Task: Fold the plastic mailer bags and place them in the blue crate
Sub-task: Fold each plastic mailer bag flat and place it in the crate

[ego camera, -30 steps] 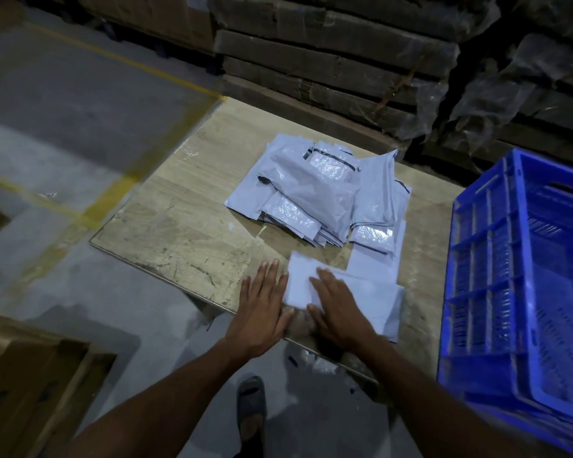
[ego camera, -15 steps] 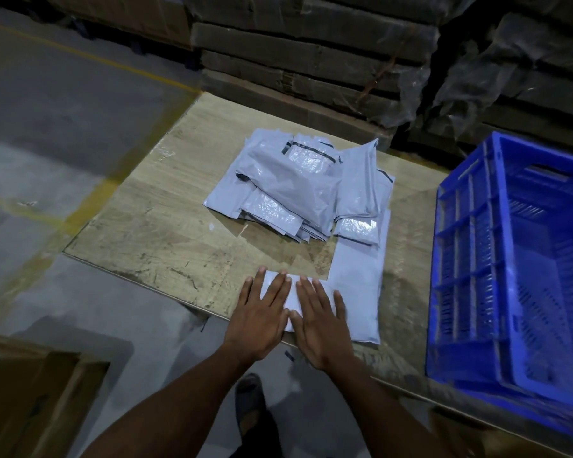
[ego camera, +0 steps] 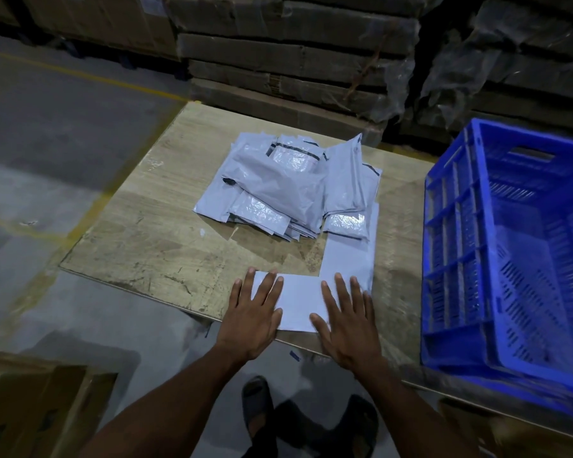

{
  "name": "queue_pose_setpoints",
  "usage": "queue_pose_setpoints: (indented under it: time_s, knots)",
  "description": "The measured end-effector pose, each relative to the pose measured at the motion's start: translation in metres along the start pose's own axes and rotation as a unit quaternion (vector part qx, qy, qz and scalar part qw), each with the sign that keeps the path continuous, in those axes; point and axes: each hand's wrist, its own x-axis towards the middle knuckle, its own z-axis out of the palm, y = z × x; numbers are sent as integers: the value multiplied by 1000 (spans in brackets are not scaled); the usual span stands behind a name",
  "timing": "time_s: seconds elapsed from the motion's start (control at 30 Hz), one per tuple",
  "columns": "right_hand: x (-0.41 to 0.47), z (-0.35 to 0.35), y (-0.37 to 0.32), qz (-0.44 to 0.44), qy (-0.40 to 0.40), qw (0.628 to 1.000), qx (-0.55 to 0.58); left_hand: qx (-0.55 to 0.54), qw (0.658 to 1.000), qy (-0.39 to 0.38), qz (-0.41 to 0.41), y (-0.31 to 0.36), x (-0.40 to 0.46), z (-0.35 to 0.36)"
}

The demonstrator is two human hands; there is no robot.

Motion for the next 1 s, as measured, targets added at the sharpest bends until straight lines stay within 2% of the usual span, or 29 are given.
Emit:
queue_pose_setpoints:
  time_s: [0.17,0.23,0.37,0.47,0.63,0.87,0.93,1.0]
  knots:
    - [0,-2,6,71,-21,997,27,14,1000,8,1,0,-1,1]
    - [5,-9,-7,92,2,995,40,12,1000,9,-5,2,-1,2]
    - [18,-10,-56,-77,5,996,36,4,1000,10,-11,1,0,5]
    - [22,1,-56,-74,-16,997,29,-1,1000,16,-6,0,0,6]
    - [10,-2,-4,-71,-10,997,1,2,1000,16,-5,1,0,5]
    - [-4,-8,17,2,-27,1000,1,3,1000,8,-6,0,0,5]
    - [-8,-13,14,-31,-12,999,-4,5,1000,9,-7,-1,1,5]
    - [-10,-14,6,-127,10,992,3,6,1000,10,0,-2,3,6]
